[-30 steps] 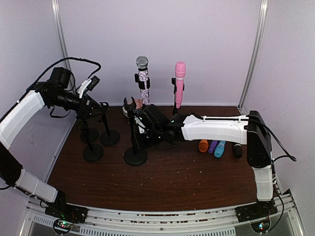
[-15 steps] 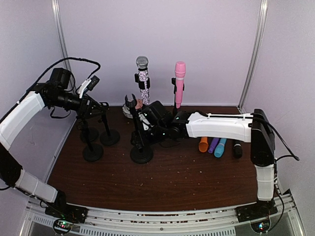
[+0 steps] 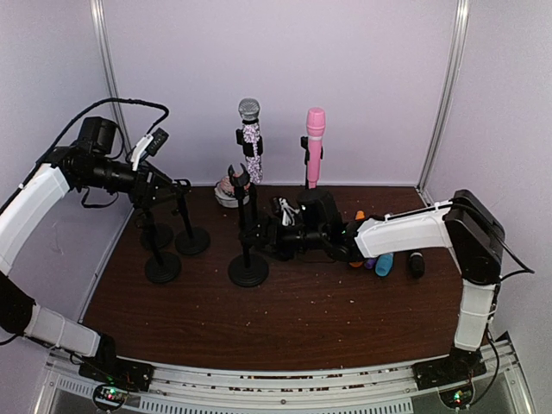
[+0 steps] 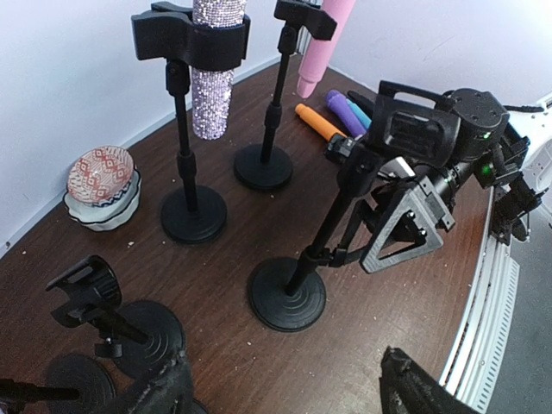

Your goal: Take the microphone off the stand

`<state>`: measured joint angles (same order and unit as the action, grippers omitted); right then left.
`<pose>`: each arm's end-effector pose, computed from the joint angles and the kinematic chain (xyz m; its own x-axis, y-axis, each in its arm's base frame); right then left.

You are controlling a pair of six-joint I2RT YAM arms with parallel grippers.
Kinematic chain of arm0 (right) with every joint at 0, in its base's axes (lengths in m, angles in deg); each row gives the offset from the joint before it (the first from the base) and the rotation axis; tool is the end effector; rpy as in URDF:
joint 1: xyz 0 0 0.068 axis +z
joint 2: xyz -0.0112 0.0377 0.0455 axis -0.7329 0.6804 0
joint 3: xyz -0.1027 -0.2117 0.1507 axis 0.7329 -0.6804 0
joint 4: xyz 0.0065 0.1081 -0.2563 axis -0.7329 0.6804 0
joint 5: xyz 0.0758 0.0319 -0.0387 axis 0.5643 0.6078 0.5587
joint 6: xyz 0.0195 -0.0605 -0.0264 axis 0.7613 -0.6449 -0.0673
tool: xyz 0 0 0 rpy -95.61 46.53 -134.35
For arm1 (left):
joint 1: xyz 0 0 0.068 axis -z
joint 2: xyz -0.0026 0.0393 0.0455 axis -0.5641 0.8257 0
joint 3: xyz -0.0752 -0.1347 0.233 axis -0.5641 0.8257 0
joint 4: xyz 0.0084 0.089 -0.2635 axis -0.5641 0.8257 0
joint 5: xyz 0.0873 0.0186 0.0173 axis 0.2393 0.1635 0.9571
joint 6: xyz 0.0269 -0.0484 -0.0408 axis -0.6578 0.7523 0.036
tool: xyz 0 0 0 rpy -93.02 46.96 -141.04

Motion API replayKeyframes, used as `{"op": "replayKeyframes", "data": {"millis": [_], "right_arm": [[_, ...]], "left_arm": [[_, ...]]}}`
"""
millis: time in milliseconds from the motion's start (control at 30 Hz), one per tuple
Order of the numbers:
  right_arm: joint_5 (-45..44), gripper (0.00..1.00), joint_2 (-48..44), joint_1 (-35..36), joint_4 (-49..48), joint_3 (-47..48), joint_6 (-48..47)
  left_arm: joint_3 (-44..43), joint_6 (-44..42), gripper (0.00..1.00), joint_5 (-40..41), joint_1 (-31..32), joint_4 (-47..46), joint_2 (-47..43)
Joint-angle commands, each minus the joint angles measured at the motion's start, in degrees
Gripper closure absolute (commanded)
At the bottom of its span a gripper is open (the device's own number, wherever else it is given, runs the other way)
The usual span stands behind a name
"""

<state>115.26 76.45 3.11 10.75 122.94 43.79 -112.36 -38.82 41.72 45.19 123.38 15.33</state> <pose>0.2805 0.3805 0.2094 -0.9270 0.0148 -0.3749 -0.3494 0.3299 0.8770 0.2754 -0.0900 0.3843 -0.5231 0.2668 -0.8094 0.7443 0.6057 -0.2814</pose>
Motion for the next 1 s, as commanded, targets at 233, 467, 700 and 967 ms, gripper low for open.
{"op": "replayKeyframes", "data": {"millis": [233,467,700,967], "right_arm": [[-1.0,0.49,1.6,-0.2,-17.7,-2.9,13.5],[-16.6,0.51,-3.5,3.5,2.2,-2.2,-3.2],[-31.2,0.51,-4.9,9.3,2.6,-2.7,-11.8],[-36.6,0.59,-3.2,10.1,-0.8,-1.7,-13.2]], "left_arm": [[0.1,-2.1,0.23,-0.1,-0.5,0.0,-2.0],[0.0,-2.8,0.23,-0.2,-0.4,0.5,-2.0],[0.0,-2.7,0.23,-0.3,-0.4,0.6,-2.0],[0.0,-3.4,0.23,0.5,-0.4,1.5,-2.5]]}}
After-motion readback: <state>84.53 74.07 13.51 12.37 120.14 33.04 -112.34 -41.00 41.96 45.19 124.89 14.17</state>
